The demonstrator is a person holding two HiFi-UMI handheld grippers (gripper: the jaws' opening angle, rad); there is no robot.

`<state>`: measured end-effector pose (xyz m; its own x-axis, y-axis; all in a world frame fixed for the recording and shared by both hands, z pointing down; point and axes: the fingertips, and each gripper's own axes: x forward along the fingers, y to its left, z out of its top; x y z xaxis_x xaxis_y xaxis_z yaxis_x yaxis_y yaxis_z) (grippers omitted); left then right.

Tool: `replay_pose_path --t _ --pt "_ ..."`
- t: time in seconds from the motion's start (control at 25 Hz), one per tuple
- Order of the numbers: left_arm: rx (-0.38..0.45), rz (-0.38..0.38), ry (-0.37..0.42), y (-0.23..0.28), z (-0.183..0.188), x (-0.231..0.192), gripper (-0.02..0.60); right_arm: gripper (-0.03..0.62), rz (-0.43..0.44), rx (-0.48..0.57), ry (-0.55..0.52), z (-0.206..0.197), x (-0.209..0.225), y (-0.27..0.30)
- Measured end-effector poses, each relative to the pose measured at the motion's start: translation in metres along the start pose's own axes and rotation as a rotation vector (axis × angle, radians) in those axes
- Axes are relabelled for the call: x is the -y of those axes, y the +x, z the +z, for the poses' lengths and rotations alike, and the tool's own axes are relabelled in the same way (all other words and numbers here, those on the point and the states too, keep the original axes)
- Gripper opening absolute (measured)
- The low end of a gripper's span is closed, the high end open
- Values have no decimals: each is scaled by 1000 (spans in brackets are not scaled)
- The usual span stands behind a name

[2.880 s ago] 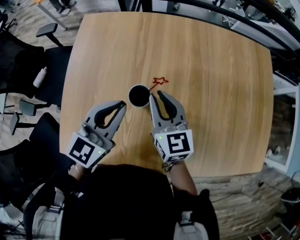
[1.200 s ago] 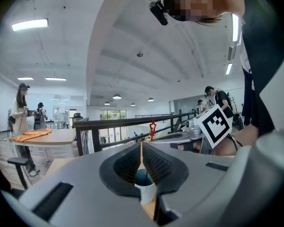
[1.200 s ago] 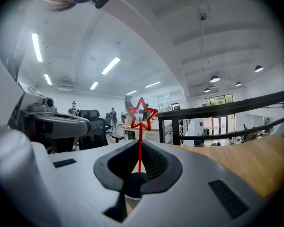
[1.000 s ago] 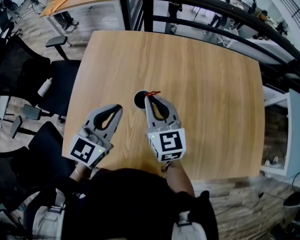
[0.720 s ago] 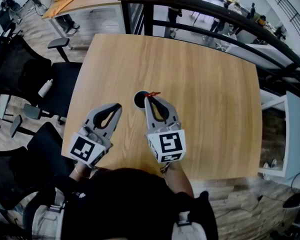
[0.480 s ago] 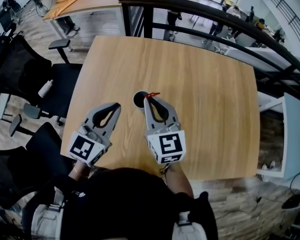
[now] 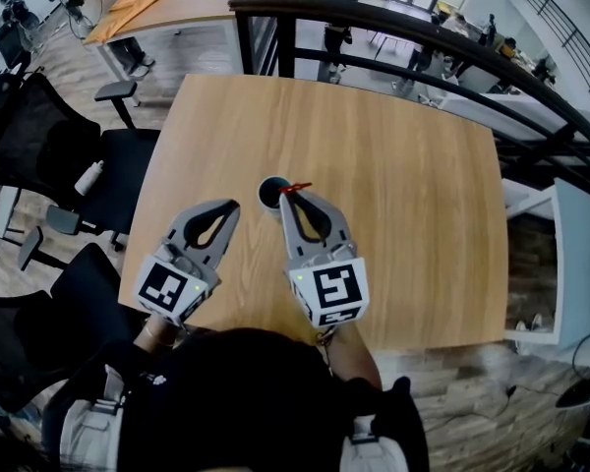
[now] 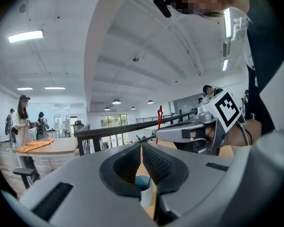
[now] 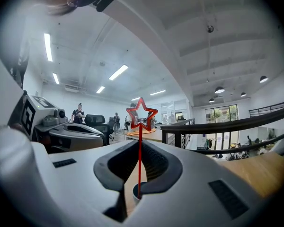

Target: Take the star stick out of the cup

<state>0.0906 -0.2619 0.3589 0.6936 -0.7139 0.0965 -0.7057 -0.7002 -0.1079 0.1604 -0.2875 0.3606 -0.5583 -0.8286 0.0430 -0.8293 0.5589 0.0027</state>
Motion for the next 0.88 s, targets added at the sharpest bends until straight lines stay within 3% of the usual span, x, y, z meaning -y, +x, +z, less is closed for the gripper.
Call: replay_pose_path --t 0.88 --pt "14 21 -10 -15 -2 -3 23 31 5 20 -18 15 -16 -8"
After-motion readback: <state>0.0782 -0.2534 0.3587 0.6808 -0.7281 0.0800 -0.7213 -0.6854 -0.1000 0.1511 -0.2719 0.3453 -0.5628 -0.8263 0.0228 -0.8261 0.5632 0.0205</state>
